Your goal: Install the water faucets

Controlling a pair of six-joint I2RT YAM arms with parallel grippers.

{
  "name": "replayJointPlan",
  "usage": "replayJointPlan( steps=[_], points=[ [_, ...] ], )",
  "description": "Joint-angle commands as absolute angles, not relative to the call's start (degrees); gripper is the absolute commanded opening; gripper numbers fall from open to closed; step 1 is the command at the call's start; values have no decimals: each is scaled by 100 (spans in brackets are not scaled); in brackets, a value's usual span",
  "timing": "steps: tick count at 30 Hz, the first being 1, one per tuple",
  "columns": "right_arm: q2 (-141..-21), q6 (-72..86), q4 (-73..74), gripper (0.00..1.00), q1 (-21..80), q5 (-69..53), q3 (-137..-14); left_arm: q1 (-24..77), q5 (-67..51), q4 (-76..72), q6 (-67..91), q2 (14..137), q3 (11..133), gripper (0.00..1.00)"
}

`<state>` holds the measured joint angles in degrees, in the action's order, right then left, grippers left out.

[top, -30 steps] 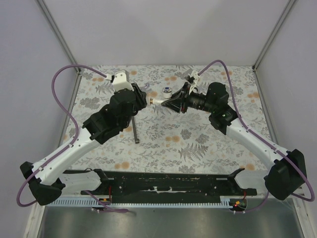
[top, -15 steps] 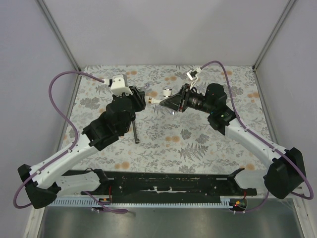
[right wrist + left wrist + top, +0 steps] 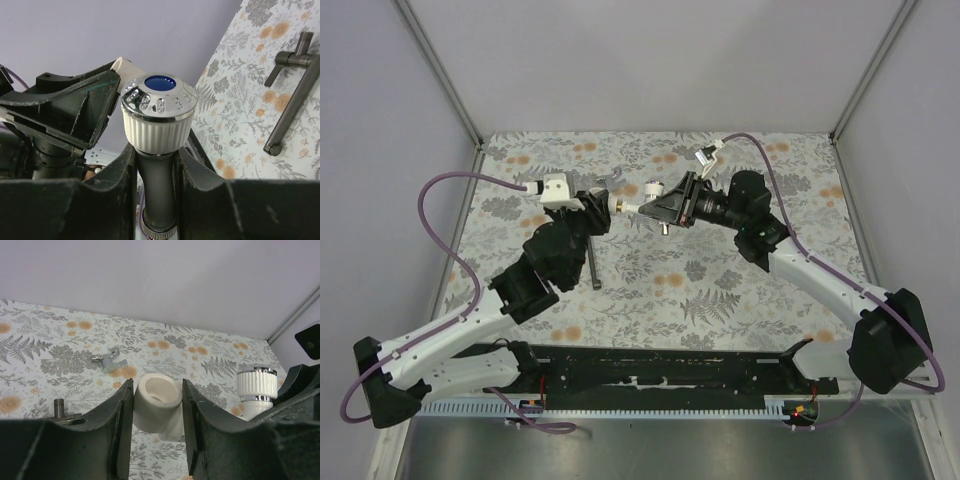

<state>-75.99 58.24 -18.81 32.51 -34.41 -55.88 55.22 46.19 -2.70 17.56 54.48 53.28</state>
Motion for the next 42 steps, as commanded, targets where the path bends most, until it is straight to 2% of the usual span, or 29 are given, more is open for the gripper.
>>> replayJointPlan(
  steps=[1,10,20,22,24,26,29,34,38,42],
  points=[
    [-7884,6775,-2662,0,3287,-2602,-5458,6082,3358,-1888,1574,5318,4940,2],
    [-8182,7443,-3075,0,3252,-2847,-5423,6108,2883,-2706,888,4913,4105,2],
    [-8376,7849,-3454,0,3208,-2909,-5414,6126,2487,-2602,624,4606,3744,4],
    [-8385,7779,-3402,0,3199,-2944,-5432,6135,2478,-2514,589,4536,3727,14],
    [-8402,7595,-3384,0,3164,-3067,-5467,6126,2557,-2383,580,4491,3770,31],
    [-8402,7384,-3331,0,3164,-3094,-5484,6126,2802,-2120,694,4439,3910,63],
    [-8402,7076,-3384,0,3138,-3138,-5458,6126,3180,-1497,984,4377,4261,88],
    [-8359,6216,-3349,0,3067,-3147,-5476,6126,3611,-144,1633,4473,5131,100],
    [-8209,5022,-3060,0,3015,-2998,-5458,6091,4244,1630,2371,4850,6272,100],
    [-7999,3668,-2821,0,3032,-2936,-5449,5732,4097,3328,3066,5527,7494,100]
  ],
)
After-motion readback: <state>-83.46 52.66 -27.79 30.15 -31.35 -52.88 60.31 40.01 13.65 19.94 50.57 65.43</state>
